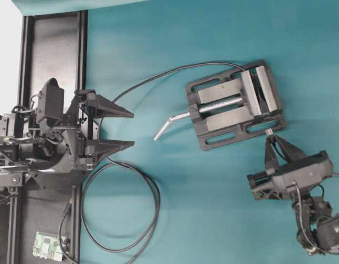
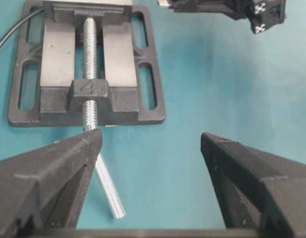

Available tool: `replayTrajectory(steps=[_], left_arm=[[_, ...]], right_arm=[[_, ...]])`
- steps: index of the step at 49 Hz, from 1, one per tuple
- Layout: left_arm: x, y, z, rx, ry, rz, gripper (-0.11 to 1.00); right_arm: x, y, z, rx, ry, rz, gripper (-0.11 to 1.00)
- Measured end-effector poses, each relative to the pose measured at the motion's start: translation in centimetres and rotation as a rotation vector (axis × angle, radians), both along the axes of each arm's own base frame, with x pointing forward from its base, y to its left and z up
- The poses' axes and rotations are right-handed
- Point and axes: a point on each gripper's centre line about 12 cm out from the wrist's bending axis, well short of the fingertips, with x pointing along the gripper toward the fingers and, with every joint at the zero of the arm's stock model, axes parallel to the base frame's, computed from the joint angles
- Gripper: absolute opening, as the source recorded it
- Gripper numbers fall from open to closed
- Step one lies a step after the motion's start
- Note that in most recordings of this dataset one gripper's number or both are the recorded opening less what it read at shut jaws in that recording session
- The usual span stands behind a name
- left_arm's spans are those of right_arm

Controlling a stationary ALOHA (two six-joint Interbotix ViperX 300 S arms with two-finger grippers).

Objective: Insert the USB cable into the fixed female connector.
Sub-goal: 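Move the right gripper toward the vise, aligning plug with blue port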

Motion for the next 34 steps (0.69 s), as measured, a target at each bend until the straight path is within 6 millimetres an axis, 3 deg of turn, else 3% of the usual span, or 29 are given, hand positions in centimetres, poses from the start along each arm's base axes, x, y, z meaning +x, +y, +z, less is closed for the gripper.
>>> replayTrajectory(steps=[34], left_arm=[[0.0,0.0,0.0,0.000,-0.002,-0.001,0.96]], right_arm=[[0.5,-1.3,0.3,-0.004,-0.006,-0.041,0.22]])
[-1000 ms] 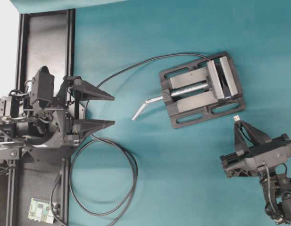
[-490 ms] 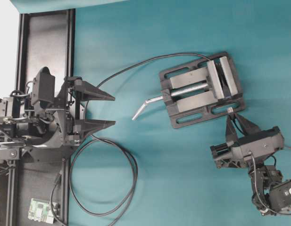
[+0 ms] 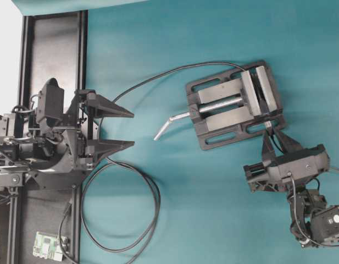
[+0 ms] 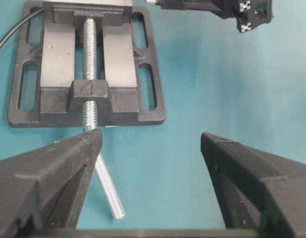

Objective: Insert the USB cable into the fixed female connector.
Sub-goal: 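Move the right gripper toward the vise, aligning plug with blue port, then push the USB plug forward into the blue port with the right gripper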

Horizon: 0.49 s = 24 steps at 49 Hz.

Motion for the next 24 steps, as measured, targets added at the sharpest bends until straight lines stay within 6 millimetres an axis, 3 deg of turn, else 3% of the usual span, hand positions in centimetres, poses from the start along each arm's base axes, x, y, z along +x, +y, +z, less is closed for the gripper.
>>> replayTrajectory(steps=[24], left_arm=[[0.01,0.00,0.02,0.000,-0.002,0.000,0.96]], right_arm=[[0.18,-0.90,0.00,0.000,0.001,-0.021,0.22]])
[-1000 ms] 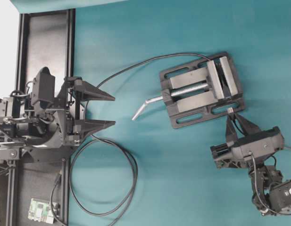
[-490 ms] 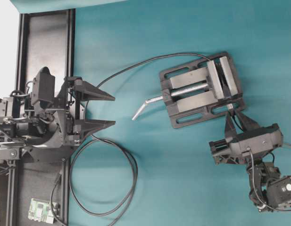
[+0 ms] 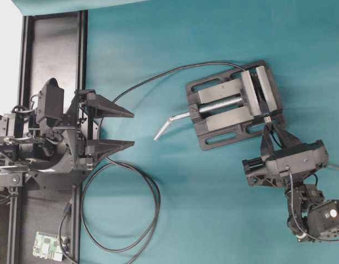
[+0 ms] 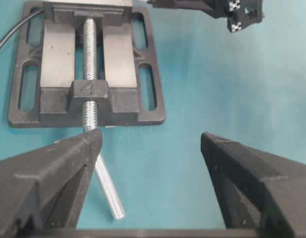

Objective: Insert the USB cable into the fixed female connector.
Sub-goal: 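Push the USB plug forward into the blue port with the right gripper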

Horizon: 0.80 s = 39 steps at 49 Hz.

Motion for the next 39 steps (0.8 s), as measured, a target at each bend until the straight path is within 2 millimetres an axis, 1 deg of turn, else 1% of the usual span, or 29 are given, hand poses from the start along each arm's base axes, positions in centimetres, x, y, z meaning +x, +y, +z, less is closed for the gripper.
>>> replayTrajectory(steps=[18,39], left_arm=[[-0.07,0.01,-0.29,0.000,-0.001,0.001,0.96],[-0.07,0.01,-0.36,0.000,0.000,0.001,0.96]], right_arm=[[0.13,-0.71,0.00,0.000,0.000,-0.017,0.22],[0.28,-0.91,-0.11,0.009,0.003,-0.012,0.22]])
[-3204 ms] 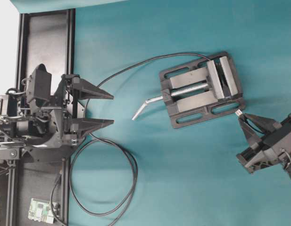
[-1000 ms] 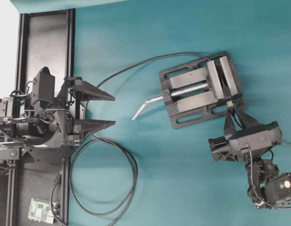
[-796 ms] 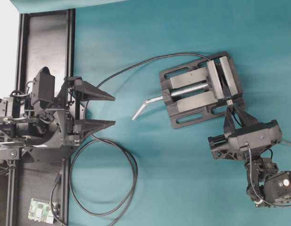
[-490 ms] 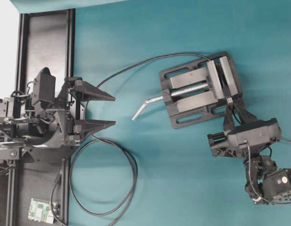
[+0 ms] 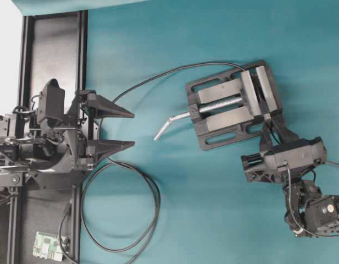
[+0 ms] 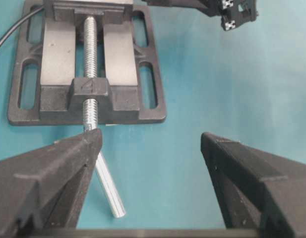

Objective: Insert the USB cable into the fixed female connector.
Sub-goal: 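Push the USB plug forward into the blue port with the right gripper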

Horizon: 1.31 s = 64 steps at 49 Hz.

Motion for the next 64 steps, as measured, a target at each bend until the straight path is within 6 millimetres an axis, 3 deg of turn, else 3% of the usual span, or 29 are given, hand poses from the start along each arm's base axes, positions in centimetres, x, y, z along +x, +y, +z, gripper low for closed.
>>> replayTrajectory(steps=[64], left_arm=[[0.02,0.02,0.06,0.000,-0.002,0.002,0.96]], right_arm=[[0.10,-0.25,0.19,-0.009,0.009,-0.006,0.22]])
